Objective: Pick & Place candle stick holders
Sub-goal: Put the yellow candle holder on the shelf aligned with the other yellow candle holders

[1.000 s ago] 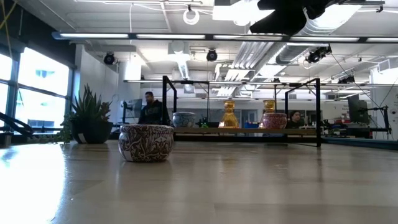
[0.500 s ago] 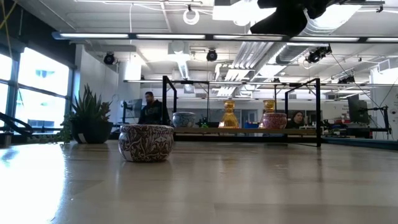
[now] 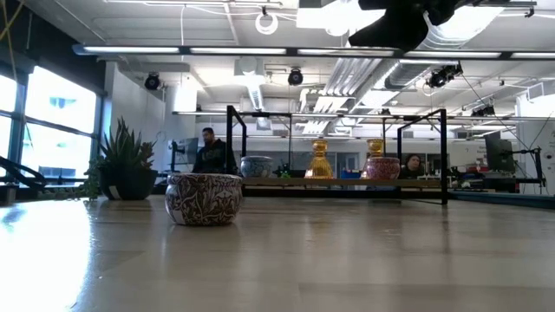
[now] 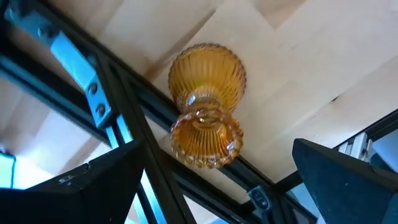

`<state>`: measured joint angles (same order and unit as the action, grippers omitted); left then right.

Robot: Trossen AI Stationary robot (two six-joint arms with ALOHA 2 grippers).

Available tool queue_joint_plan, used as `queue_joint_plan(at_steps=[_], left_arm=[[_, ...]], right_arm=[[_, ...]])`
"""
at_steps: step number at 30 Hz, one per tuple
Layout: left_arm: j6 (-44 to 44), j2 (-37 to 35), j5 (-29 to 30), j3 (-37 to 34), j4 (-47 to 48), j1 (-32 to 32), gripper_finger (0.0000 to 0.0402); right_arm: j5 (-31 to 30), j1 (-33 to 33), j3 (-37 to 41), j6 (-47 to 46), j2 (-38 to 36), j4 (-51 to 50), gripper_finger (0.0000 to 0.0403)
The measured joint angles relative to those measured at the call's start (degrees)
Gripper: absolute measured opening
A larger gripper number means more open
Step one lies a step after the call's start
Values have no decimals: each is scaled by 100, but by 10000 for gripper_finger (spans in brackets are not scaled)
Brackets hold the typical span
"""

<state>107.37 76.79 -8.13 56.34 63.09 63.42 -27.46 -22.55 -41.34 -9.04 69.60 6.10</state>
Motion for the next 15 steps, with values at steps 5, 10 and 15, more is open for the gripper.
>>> queue_joint_plan(at_steps=[5, 10, 15], left_arm=[[-210, 0, 197, 0, 30, -2, 397], [-194, 0, 145, 0, 48, 0, 397], [-255, 0, 143, -21, 23, -2, 397]], right_arm=[[0, 0, 0, 2, 0, 16, 390], [0, 0, 0, 2, 0, 16, 389], [0, 0, 0, -5, 0, 16, 390]])
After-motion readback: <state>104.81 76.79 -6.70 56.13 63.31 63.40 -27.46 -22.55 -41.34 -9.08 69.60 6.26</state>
